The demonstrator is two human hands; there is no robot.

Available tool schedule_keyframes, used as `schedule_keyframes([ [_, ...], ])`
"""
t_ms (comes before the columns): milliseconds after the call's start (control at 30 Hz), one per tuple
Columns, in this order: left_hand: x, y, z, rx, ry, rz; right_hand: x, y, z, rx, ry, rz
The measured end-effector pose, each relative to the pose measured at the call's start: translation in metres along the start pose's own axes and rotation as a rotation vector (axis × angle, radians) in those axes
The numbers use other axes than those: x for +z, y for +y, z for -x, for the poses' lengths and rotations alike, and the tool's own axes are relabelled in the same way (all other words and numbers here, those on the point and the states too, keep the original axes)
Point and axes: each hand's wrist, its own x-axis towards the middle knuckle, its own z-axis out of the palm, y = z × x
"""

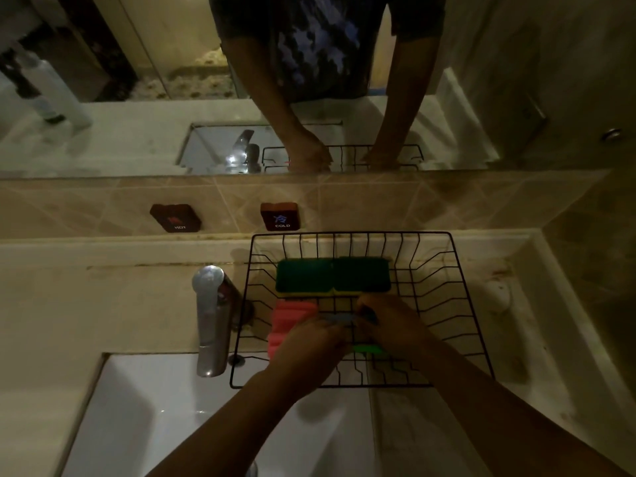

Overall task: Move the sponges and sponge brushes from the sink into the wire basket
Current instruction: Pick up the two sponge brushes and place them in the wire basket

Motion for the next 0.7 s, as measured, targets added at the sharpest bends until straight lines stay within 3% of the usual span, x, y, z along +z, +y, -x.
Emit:
schedule_keyframes([
  [700,0.014,-0.013,-0.015,-0.098,-0.189,0.066,0.011,0.007,-0.003,-0.055,0.010,0.107],
])
